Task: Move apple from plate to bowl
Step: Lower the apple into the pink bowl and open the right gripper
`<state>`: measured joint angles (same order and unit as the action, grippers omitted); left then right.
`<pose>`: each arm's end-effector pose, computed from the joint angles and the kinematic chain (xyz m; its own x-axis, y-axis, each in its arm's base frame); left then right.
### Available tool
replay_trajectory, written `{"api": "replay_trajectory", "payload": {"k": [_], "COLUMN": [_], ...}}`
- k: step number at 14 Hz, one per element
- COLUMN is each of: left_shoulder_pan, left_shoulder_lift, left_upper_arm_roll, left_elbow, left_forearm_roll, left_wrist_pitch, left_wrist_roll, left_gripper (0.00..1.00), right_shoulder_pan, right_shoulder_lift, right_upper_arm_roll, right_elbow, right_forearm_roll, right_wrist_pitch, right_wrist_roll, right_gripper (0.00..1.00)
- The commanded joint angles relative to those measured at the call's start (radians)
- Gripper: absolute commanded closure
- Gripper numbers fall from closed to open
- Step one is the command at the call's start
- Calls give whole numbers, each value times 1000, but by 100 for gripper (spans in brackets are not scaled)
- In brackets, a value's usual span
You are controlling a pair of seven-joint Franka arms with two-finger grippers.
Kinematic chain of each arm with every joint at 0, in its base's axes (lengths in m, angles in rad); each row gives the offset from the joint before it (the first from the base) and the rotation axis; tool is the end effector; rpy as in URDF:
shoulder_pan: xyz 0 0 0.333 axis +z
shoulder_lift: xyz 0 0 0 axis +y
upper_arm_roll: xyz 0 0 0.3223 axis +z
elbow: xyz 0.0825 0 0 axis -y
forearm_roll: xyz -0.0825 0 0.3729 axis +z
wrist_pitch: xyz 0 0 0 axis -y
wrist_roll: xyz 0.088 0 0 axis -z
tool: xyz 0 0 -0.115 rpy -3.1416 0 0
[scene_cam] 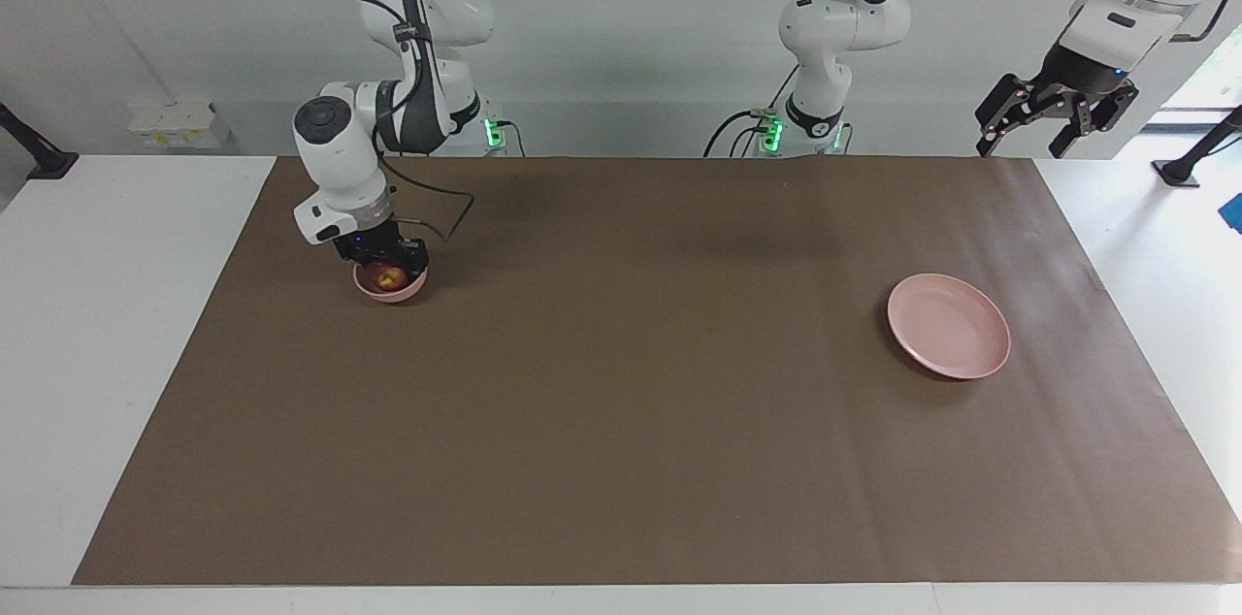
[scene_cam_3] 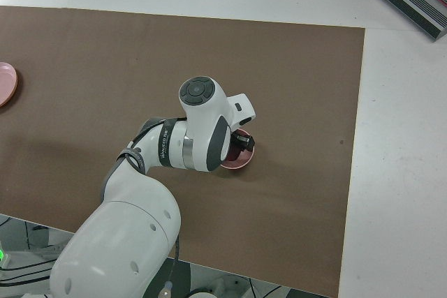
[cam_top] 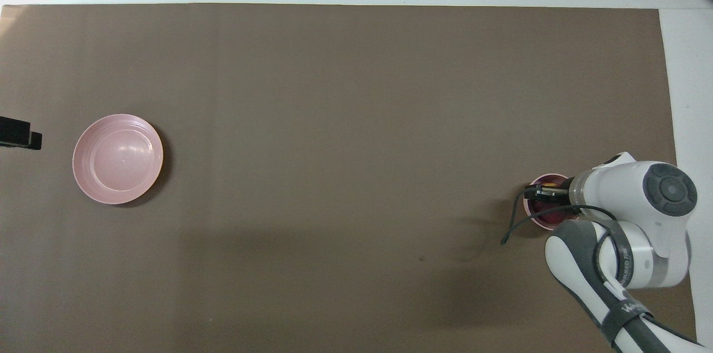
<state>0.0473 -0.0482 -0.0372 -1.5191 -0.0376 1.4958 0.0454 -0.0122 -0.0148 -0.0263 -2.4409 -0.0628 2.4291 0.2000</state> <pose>0.5206 0.0001 0.6655 0.9989 -0.0381 0.0265 -0.0390 -0.9986 0.0345 0.4726 -0.0187 0.3144 0.9818 -0.1897 0.0101 -0.1899 -0.9810 0.0396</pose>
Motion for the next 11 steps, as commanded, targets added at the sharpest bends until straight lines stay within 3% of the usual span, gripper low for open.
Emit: {"api": "replay_trajectory", "payload": {"k": [1, 3, 7, 11], "left_shoulder_pan": [-6, -6, -6, -6], "left_shoulder_lift": [-6, -10, -7, -9], "left_upper_arm_roll": [3, 2, 2, 0], "left_elbow": [-10, -13, -10, -18], "left_forearm_roll": [-10, -10, -4, -4], "left_wrist_pitch": [-2, -18, -63, -63], "left_wrist_roll": [-15, -13, -13, 8], "left_gripper": [0, 0, 0, 0], "right_shoulder_pan": [-19, -11, -11, -11], "right_shoulder_lift": [3, -14, -66, -67], "right_upper_arm_roll": [12, 14, 17, 25], "right_elbow": [-3, 9, 120, 325], "right_forearm_roll": [-18, -18, -18, -17], "right_wrist_pitch": [15, -14, -224, -428], "right_wrist_roll": [33, 42, 16, -40], "right_gripper": [0, 0, 0, 0]}}
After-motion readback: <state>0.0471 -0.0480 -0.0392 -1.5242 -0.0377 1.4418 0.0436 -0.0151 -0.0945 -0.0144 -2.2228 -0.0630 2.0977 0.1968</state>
